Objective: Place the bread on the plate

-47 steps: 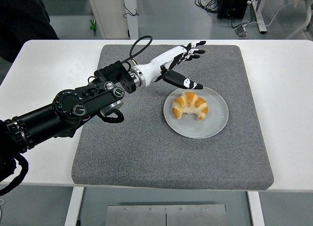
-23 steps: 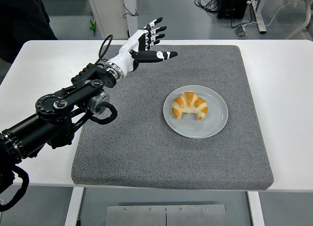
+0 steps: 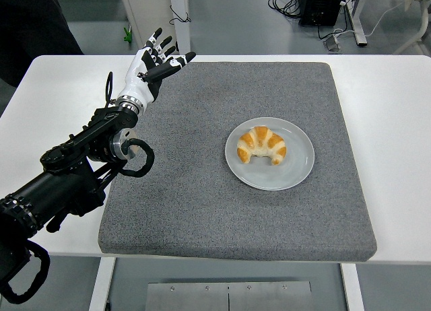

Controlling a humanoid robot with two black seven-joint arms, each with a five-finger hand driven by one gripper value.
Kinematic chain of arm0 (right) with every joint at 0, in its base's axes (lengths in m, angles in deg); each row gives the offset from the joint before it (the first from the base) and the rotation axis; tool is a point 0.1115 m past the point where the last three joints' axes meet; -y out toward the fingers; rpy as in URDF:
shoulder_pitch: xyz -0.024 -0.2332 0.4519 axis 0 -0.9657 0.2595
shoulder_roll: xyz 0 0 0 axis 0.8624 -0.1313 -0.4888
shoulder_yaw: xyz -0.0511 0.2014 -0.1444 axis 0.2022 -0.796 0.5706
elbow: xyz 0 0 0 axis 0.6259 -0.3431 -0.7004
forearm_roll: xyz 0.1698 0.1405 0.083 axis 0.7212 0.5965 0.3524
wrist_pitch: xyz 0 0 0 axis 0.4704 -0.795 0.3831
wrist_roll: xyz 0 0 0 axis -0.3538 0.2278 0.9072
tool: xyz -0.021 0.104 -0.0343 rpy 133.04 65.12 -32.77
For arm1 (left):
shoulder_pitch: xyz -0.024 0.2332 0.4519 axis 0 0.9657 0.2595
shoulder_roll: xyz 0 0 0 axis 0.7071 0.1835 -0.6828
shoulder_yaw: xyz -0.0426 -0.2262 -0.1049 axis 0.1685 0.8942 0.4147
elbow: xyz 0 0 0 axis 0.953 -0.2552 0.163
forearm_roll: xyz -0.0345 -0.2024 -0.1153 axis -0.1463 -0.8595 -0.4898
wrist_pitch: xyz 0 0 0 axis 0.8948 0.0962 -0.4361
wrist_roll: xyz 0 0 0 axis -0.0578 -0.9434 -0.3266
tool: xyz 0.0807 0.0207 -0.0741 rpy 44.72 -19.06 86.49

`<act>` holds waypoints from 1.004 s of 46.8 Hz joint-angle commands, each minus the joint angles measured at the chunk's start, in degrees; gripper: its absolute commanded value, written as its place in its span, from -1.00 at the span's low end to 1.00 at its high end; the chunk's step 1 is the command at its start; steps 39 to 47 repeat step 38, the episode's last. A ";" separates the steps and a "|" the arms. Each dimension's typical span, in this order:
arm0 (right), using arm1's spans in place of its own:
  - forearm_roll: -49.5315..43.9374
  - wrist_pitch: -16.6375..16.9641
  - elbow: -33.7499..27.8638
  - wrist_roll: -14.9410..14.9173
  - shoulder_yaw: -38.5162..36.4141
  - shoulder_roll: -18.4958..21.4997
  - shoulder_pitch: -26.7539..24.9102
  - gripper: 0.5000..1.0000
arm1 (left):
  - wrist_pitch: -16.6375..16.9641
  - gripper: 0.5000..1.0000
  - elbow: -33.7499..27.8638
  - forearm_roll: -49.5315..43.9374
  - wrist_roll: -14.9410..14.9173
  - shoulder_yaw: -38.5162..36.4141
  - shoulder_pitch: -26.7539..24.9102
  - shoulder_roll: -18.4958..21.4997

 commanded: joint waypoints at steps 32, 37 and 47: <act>0.00 0.09 0.07 0.00 -0.16 0.00 0.35 1.00 | -4.66 0.83 10.66 -6.34 2.77 5.24 -0.49 -4.68; 0.00 0.09 0.34 0.00 -0.07 0.00 0.26 1.00 | -4.66 0.83 10.66 -6.34 3.47 5.24 -0.67 -4.68; 0.00 0.18 0.34 0.00 -0.07 0.00 0.26 1.00 | -4.66 0.83 10.66 -6.34 3.47 5.24 -0.75 -4.59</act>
